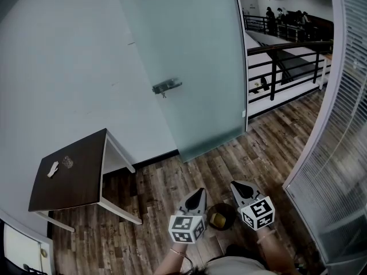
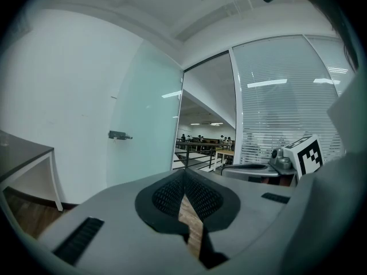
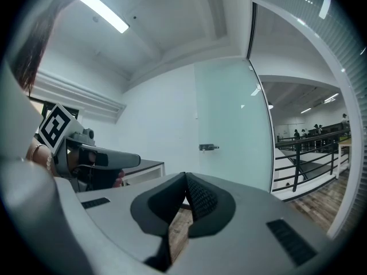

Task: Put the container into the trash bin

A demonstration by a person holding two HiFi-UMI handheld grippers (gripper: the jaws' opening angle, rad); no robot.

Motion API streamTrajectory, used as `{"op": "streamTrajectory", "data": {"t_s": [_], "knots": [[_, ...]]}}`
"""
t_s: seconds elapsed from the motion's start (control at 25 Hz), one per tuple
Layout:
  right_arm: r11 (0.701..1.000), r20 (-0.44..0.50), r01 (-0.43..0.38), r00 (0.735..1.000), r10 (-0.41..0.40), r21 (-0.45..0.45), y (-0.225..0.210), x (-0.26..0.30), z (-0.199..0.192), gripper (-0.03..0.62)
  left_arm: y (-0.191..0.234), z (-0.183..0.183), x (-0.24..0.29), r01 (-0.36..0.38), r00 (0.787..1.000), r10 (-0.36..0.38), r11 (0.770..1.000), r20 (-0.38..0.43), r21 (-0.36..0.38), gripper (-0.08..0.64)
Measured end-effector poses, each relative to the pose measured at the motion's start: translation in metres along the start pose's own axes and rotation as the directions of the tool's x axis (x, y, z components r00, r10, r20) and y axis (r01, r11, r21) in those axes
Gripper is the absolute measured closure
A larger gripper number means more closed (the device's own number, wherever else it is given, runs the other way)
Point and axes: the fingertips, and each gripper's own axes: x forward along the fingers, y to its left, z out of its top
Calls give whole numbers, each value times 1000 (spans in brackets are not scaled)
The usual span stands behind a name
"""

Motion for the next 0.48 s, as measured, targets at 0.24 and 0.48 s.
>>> {"op": "streamTrajectory", "data": {"t_s": [0.24,0.48], "knots": [[1000,9,3,1000,-3,6,-6,-4,0,583,-6,-1,4,2,1000,-2,1000,-5,6,541],[1000,20,2,1000,-2,5,-5,-7,0,583,-9,-3,1,0,1000,0,1000,-1,9,540]]}}
